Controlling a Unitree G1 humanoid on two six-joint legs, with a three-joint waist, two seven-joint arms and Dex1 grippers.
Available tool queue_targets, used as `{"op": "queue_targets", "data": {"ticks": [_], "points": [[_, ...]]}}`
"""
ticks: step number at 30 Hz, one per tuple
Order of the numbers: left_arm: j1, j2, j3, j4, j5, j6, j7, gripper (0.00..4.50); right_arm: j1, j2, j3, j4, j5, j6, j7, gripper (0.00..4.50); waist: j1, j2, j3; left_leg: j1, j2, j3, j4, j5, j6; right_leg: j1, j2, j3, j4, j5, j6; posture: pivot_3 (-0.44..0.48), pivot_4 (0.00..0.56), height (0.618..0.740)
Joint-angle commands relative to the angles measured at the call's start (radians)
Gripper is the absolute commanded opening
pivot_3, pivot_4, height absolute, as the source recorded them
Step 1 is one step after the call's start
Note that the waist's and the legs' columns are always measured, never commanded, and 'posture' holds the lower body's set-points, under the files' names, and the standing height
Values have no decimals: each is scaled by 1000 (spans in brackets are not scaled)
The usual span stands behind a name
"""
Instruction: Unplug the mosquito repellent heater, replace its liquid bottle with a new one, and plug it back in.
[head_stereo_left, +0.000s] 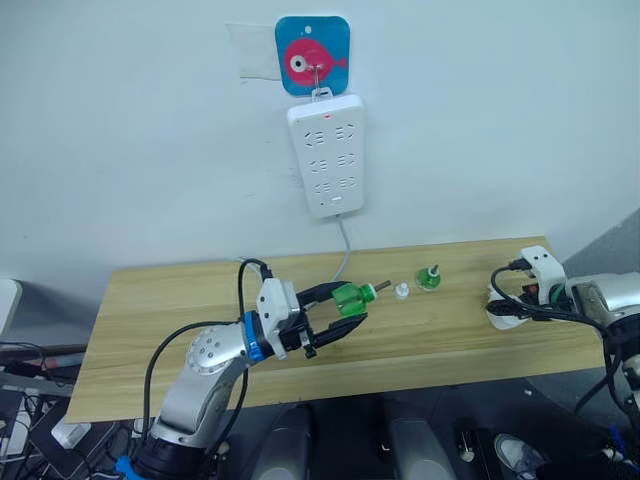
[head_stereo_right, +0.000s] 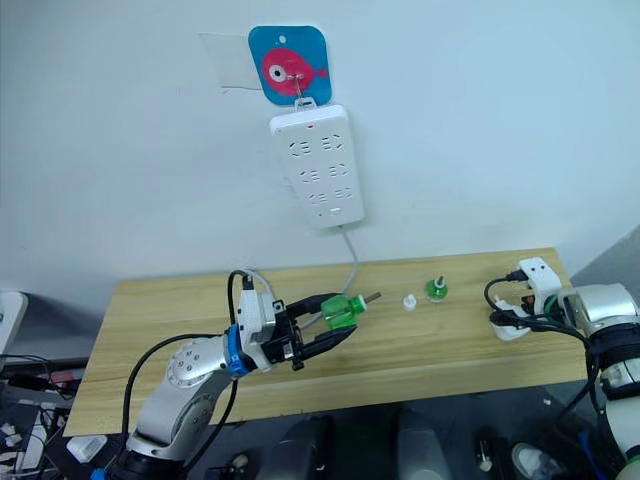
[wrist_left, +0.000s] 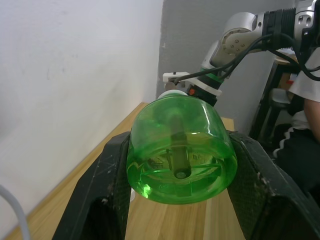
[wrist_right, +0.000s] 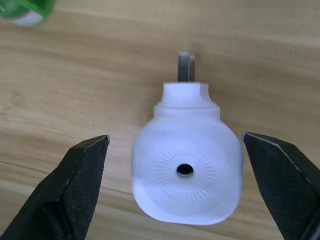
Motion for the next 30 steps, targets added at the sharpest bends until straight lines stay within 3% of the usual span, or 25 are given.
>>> {"op": "queue_targets", "data": {"ticks": [1,16,22,30], "points": [[5,11,8,-52,-10,-4,-5,2231,-12,1,-28,9,-45,-5,32,4476,0,0,0,0,0,0,0,0,0,0,0,0,0,0,0,41,296,740],[18,20,-7,-72,-14,16,-12,2231,-45,47,-53,132,-169,-90,102,4476,-1,0,0,0,0,0,0,0,0,0,0,0,0,0,0,36,296,740],[21,22,-5,-70,-11,17,-14,2231,-62,66,-67,175,-203,-124,129,2980,-2,-3,2,1,0,0,0,0,0,1,0,0,0,0,0,36,296,740],[31,29,-1,-70,-12,12,-28,2231,-95,30,-99,169,-210,-106,224,2957,-1,-2,5,0,0,-1,0,0,0,0,0,0,0,0,0,41,299,740]]}}
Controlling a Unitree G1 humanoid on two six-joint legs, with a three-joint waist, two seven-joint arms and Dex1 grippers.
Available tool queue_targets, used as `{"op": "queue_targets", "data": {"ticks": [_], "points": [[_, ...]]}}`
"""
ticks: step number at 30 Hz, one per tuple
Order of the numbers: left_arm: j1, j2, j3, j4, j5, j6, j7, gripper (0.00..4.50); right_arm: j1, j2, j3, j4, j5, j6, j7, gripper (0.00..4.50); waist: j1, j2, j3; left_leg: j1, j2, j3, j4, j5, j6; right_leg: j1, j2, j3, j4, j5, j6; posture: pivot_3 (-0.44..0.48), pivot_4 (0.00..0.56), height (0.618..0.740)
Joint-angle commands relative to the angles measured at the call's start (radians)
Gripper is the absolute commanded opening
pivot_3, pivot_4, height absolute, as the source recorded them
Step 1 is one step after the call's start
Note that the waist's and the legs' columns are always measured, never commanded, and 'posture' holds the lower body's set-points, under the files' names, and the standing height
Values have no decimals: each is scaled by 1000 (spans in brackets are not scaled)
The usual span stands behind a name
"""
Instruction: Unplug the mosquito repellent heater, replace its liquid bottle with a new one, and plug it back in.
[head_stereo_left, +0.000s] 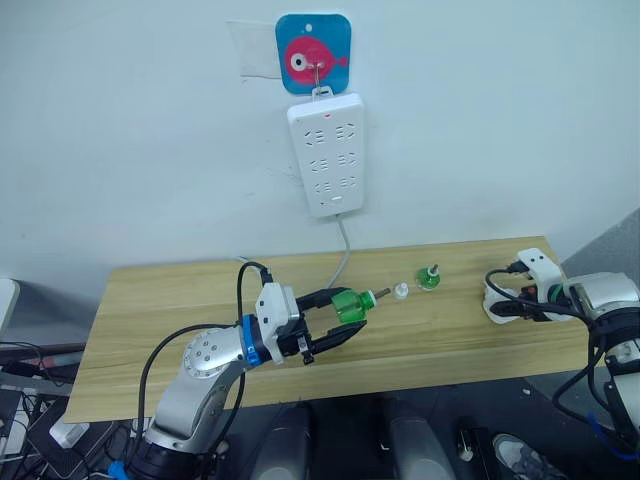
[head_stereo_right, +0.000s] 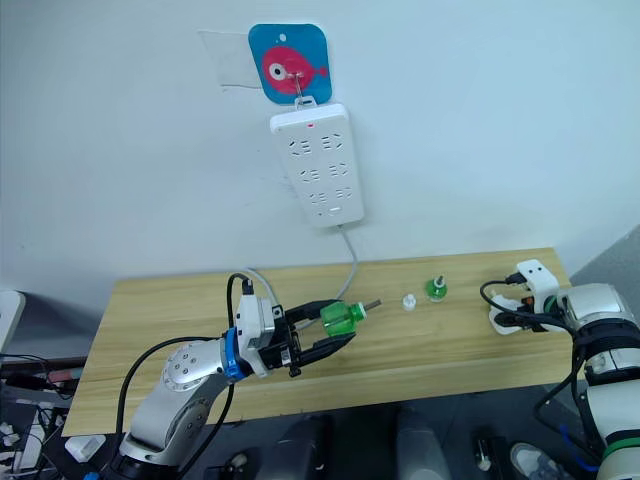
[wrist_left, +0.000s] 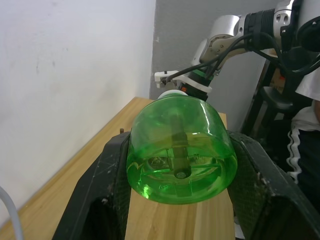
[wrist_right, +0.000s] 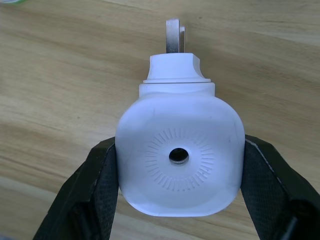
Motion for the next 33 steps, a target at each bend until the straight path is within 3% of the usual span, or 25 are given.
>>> {"op": "queue_targets", "data": {"ticks": [1,5,8,12,16,22,31,33], "points": [[10,12,2,-44,-12,-12,-16,2231,-41,-60,-50,-26,26,61,100,2957,0,2,5,0,0,0,0,0,0,0,0,0,0,0,0,41,299,740],[24,33,14,-46,-34,-31,-58,2231,-43,-159,-33,-158,128,274,349,2957,0,7,15,0,0,0,0,0,0,-1,0,0,0,0,0,29,301,740],[32,45,18,-51,-56,-42,-95,2231,-22,-248,-47,-312,311,544,521,2957,-1,7,17,-1,0,-1,-1,0,0,-2,-1,-1,-1,0,0,14,301,740],[30,52,13,-67,-75,-53,-129,2231,-20,-258,-151,-445,537,840,534,2957,-2,7,18,-1,1,-3,-1,-1,1,-2,-1,0,-1,0,0,14,301,740],[-15,39,-1,-83,-73,-41,-129,2231,17,-248,-172,-539,871,880,399,2957,2,6,20,-3,0,-3,0,-1,1,-2,-1,-1,-2,-3,4,-6,306,740],[-50,22,-9,-78,-76,-15,-117,2231,46,-263,-169,-573,1352,880,80,2957,2,5,20,-8,-1,-2,1,-1,2,-5,-1,-2,-2,0,1,-10,306,740],[-86,-11,-28,-64,-59,-9,-97,2231,118,-256,-154,-630,1831,770,-390,2957,2,4,21,-9,-1,-1,2,-2,2,-5,-1,-3,-2,0,2,-12,305,740],[-89,-16,-35,-68,-56,-8,-93,2231,134,-252,-151,-646,1870,737,-445,2957,2,4,21,-9,-1,-1,1,-2,2,-5,-1,-3,-2,0,2,-10,304,740]]}}
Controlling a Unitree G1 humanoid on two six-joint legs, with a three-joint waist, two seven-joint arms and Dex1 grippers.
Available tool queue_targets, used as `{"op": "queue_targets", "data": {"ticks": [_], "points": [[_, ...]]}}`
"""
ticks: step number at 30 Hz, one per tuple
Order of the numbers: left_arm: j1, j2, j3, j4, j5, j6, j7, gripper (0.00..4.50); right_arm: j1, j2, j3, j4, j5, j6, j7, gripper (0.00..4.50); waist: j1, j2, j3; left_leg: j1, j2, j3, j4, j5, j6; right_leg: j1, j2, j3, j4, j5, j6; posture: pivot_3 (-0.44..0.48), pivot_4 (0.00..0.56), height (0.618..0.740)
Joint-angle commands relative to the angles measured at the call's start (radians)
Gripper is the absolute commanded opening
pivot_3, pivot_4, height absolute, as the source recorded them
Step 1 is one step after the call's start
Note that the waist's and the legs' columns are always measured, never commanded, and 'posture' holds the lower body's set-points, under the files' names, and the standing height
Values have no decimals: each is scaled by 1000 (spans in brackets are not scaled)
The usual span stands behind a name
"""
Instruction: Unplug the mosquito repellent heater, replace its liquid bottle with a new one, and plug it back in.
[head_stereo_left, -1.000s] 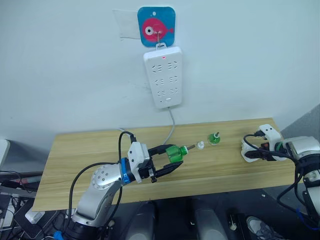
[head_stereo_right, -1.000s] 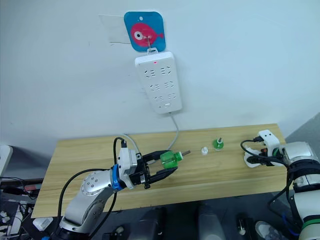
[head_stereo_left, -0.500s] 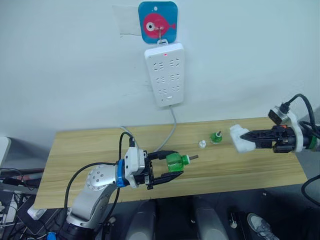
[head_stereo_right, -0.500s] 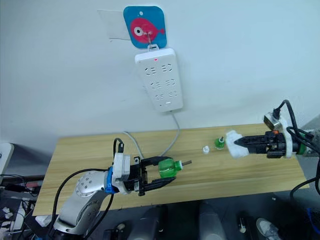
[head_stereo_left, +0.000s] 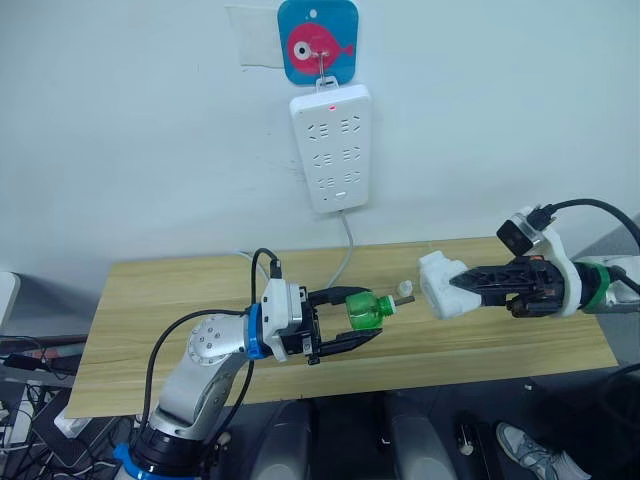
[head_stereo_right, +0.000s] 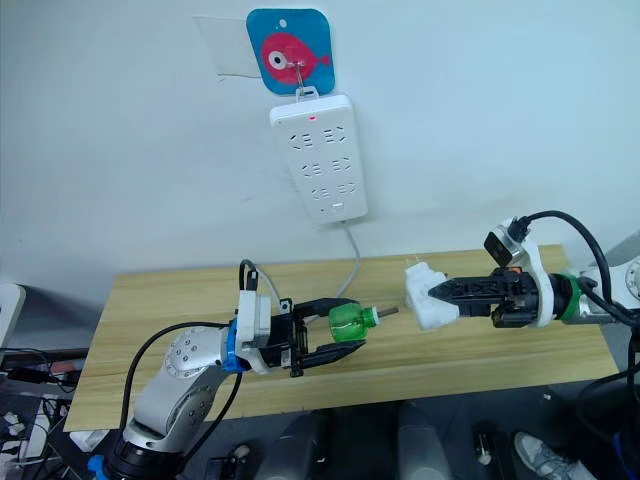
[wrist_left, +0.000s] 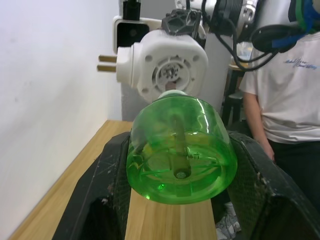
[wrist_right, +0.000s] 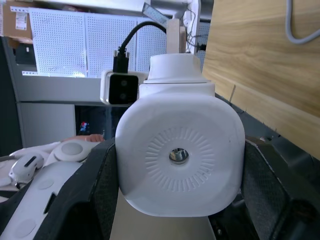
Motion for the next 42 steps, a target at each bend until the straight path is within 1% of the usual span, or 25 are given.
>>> {"op": "queue_targets", "data": {"ticks": [1,8,23,32,42], "points": [[-6,-11,-16,-32,-4,-4,8,2231,13,-8,-8,-45,108,-54,-87,2957,0,0,0,0,0,0,0,0,0,0,0,0,0,0,0,-11,302,740],[-12,-13,-21,-21,-1,-8,9,2231,15,15,-22,-58,108,-57,-107,2957,-2,0,0,0,0,0,0,0,0,0,1,0,0,0,0,-15,300,740],[-31,-25,-35,-3,9,-12,13,2231,28,24,-21,-98,108,-60,-79,2957,-2,0,0,0,0,0,0,0,0,0,1,0,0,0,0,-21,293,740],[-14,-27,-47,-11,16,-17,11,2231,28,53,-22,-116,108,-80,-93,2957,-2,0,0,0,0,0,0,0,0,0,0,0,0,0,0,-18,288,740],[-33,-32,-43,14,22,-28,10,2231,33,48,-21,-138,108,-74,-66,2957,-2,0,0,0,0,0,0,0,0,0,0,0,0,0,0,-15,281,740]]}}
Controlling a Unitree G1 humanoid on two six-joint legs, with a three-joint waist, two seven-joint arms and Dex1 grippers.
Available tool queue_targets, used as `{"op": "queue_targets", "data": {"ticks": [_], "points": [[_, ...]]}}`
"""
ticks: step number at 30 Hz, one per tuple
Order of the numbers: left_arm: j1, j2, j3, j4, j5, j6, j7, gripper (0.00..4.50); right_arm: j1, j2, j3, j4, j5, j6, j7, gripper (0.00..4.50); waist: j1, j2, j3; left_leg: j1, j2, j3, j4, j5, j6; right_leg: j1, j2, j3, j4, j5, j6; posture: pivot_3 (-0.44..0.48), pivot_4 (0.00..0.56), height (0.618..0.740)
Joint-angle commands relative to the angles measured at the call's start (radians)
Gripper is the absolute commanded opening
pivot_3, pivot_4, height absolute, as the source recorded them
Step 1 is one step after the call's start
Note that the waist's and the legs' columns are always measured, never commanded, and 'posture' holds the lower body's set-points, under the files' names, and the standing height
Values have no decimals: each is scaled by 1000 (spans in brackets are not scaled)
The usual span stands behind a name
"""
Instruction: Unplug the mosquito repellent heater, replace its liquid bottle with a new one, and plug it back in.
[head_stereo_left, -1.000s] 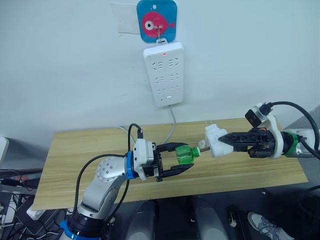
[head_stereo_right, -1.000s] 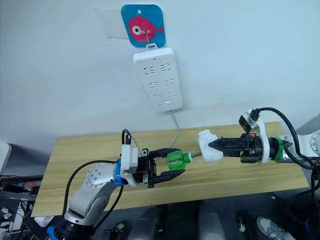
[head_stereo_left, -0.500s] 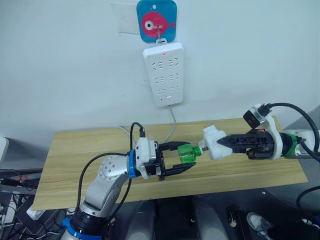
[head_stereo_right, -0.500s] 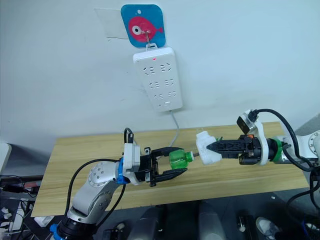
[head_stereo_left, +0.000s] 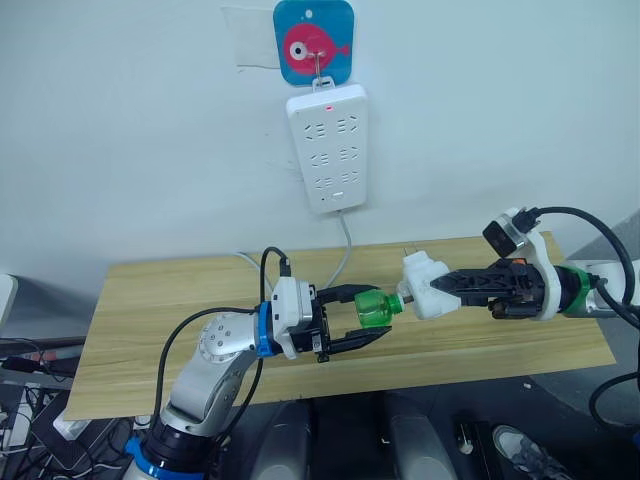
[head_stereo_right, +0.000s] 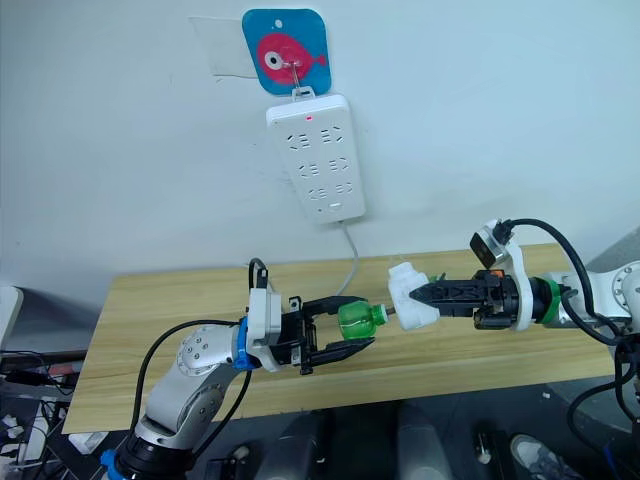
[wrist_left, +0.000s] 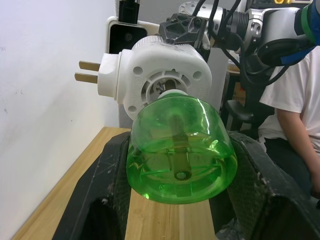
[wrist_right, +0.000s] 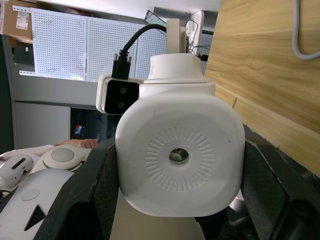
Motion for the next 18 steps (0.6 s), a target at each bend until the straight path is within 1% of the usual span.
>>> {"op": "queue_targets", "data": {"ticks": [1,11,18], "points": [[-9,-7,-8,-7,6,-22,-6,2231,4,-6,-19,-55,35,2,39,2957,0,0,0,0,0,0,0,0,0,0,0,0,0,0,0,-15,281,740],[-20,-14,-2,-7,1,-22,5,2231,28,-12,-24,-68,35,-19,24,2957,0,0,0,0,0,0,0,0,0,0,0,0,0,0,0,-17,279,740],[-20,-20,-34,-24,6,-13,-2,2231,27,43,-24,-97,35,-70,-50,2957,0,0,0,0,0,0,0,0,0,0,0,0,0,0,0,-22,284,740]]}}
